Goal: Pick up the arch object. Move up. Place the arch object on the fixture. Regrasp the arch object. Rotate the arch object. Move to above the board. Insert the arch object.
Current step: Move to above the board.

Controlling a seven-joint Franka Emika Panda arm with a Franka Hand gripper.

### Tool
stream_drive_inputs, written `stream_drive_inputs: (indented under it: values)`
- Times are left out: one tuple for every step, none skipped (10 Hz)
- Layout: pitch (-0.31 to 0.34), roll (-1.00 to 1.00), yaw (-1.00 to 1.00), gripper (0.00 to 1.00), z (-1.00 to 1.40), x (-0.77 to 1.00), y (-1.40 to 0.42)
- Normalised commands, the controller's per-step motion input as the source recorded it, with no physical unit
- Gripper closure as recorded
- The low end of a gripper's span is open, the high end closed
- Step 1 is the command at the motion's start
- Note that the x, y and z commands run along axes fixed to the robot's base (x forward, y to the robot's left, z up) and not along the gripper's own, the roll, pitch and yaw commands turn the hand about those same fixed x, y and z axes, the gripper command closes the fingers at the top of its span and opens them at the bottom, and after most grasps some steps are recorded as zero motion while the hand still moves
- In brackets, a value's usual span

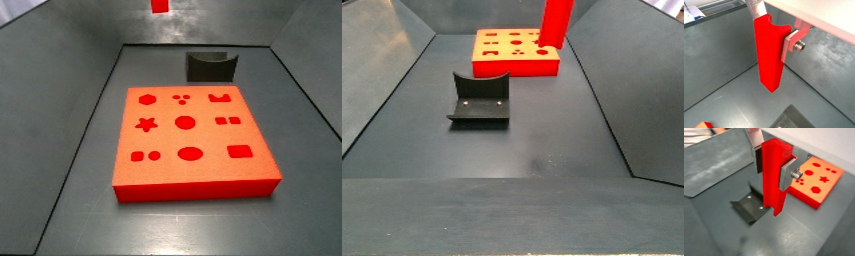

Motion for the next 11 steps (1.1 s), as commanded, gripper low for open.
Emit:
stream_drive_inputs:
  values:
    - [0.61,-0.02,-0.25,1.0,0.15,0.1,-1.0]
    - [0.504,-0.01,-0.13,1.0,0.15,0.11,-1.0]
    - [0.332,-0.04,-0.06,1.0,0.14,0.12,-1.0]
    - [0.26,-0.03,-0.03,1.0,0.15,0.12,-1.0]
    - [0.166,-0.01,-0.01,1.0,0.15,0.12,-1.0]
    - [0.121,-0.03,0.0,1.0,0.15,0.13,-1.0]
    - [0.104,-0.01,0.0,1.0,0.15,0.14,-1.0]
    - [0.102,-0.02,0.0,1.0,0.15,0.14,-1.0]
    - [0.123,0.01,0.01,1.0,0.16,0.16,-1.0]
    - [0.131,0.01,0.02,1.0,0.17,0.18,-1.0]
    - [0.13,0.01,0.02,1.0,0.17,0.21,-1.0]
